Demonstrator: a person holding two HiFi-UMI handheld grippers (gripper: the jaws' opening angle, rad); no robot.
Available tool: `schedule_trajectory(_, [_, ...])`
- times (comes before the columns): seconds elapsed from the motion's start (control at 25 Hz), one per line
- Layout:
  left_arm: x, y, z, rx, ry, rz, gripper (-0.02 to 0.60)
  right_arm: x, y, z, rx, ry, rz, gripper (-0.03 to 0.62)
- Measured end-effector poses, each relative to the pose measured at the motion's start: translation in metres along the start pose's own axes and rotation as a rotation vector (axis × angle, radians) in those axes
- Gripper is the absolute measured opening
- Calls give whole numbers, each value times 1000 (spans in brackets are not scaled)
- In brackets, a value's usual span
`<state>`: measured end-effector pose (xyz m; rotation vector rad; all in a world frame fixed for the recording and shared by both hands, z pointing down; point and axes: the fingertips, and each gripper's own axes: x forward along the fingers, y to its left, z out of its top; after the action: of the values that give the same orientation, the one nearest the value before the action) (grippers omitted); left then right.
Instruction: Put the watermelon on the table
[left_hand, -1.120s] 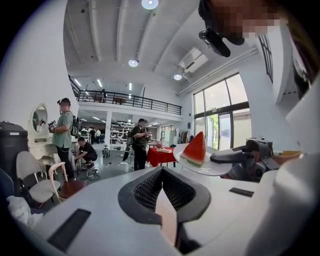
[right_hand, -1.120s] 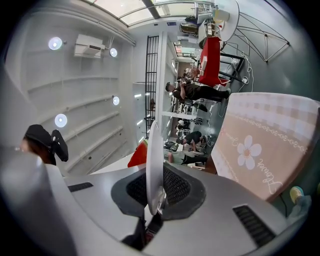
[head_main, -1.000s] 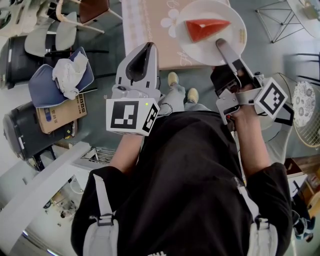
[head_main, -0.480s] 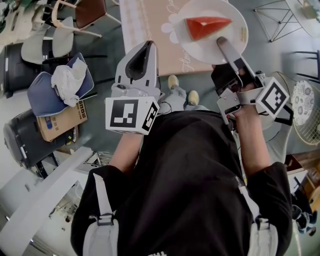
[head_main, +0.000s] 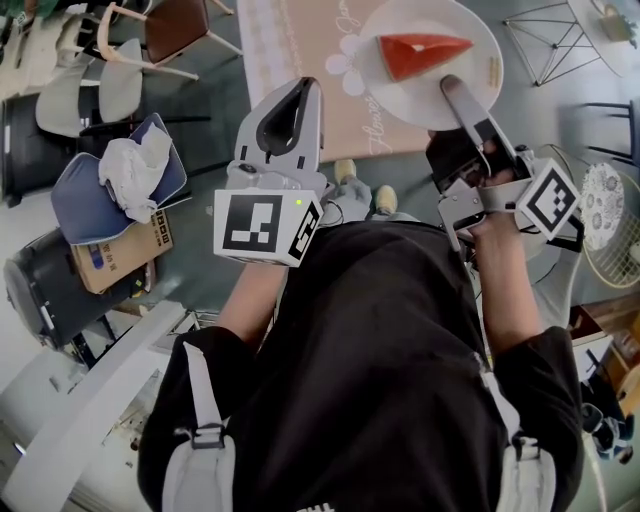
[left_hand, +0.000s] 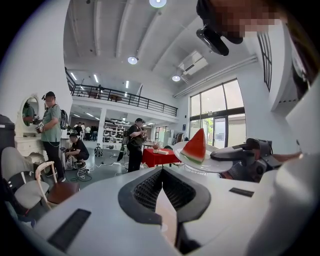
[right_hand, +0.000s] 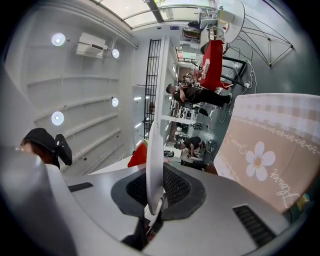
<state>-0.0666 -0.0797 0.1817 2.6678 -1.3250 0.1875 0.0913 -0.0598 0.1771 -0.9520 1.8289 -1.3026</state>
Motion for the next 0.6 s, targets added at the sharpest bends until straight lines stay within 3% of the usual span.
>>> schedule_trajectory(0.6, [28,28,-1,-10,4,-61,9,30,-7,1,-8,-37,-22,25])
